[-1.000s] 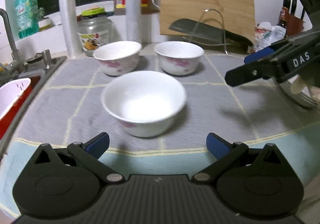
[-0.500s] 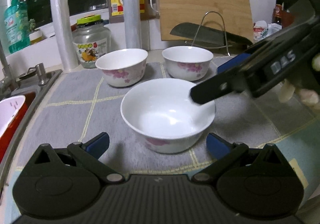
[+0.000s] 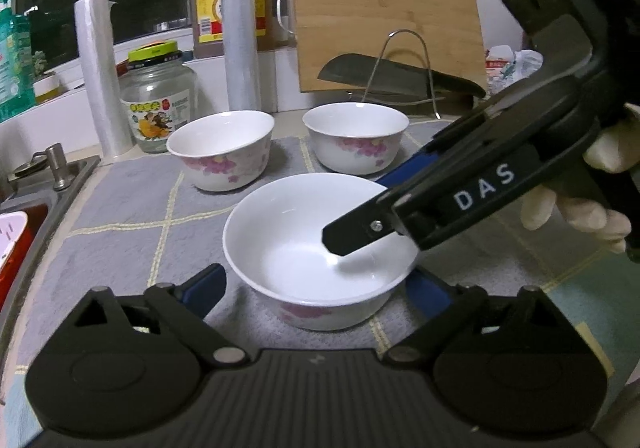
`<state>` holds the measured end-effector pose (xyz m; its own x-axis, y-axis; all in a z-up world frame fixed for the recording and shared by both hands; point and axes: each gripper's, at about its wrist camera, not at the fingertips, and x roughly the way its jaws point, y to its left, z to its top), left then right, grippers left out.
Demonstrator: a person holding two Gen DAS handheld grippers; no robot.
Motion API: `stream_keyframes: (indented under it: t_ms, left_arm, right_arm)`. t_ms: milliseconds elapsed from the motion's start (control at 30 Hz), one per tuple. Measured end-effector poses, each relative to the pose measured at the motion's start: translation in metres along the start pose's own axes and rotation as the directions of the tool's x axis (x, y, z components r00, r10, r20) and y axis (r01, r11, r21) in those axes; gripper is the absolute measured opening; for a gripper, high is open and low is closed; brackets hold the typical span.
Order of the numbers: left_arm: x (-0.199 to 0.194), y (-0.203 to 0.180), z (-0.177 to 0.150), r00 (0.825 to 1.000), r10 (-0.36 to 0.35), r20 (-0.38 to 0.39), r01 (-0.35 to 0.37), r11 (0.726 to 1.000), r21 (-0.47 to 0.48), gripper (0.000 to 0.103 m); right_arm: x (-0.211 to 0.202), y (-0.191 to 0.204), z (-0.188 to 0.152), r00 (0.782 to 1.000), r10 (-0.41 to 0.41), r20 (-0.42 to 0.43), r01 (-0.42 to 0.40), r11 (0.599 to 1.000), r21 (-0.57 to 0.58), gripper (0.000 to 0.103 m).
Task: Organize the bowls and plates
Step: 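Close the right gripper on the rim of a pink-flowered bowl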
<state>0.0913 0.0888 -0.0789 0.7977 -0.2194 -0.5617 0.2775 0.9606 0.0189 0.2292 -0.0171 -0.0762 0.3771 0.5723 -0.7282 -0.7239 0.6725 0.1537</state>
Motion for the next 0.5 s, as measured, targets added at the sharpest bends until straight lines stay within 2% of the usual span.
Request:
stream_keyframes:
  t_ms: [500]
  left_arm:
    - [0.0002,-0.0018,0.0044,1.000,-0.026,-0.003,0.026,1.000,0.005,0.093]
  right_arm:
    - [-0.0037,0.0029,0.0014,1.000,0.004,0.000,-0.004,1.000,-0.006,0.061]
